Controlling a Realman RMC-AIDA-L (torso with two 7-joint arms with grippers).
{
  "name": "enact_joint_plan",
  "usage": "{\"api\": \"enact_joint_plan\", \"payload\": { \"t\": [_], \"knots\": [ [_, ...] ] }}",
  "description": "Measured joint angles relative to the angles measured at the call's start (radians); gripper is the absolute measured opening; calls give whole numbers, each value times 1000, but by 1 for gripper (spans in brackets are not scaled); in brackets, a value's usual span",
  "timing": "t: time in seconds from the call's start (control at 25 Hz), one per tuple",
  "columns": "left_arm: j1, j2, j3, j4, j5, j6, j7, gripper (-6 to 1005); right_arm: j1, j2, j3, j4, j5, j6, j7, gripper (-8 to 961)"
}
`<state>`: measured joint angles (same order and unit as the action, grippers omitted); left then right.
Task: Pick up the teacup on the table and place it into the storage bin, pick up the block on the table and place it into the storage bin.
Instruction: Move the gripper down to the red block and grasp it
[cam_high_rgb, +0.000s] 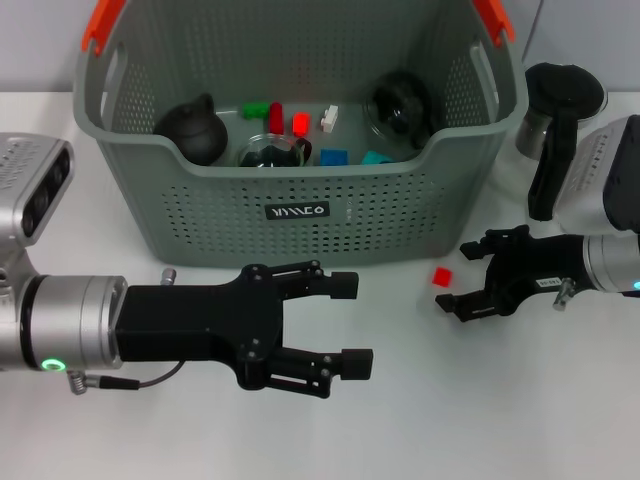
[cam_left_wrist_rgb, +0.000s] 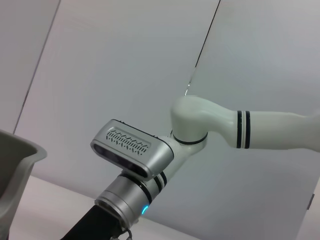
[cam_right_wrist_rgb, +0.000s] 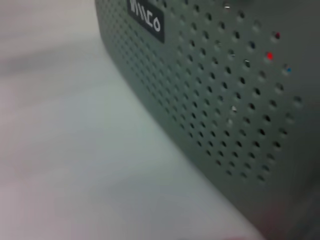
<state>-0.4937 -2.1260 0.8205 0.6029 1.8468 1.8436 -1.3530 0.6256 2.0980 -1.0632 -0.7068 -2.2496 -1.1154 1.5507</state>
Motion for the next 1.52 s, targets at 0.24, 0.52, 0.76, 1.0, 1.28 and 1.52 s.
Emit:
{"api": "enact_joint_plan", "payload": {
  "t": [0.24,0.52,0.76,1.0,1.28,1.52],
  "knots": [
    [0,0,-1,0,0,-2,0,934,36,1,1,59,1,41,5,893],
    [1,0,-3,0,2,-4,0,934,59,2,2,97,1,74,13,652],
    [4,0,-3,0,2,-6,2,934,61,2,1,98,11,88,25,532],
    [4,0,-3,0,2,-6,3,934,61,2,2,100,14,88,29,365],
    [4,0,-3,0,3,-6,3,934,70,2,1,123,15,99,31,345],
    [5,0,-3,0,3,-6,3,934,72,2,-5,130,15,112,31,328]
  ]
}}
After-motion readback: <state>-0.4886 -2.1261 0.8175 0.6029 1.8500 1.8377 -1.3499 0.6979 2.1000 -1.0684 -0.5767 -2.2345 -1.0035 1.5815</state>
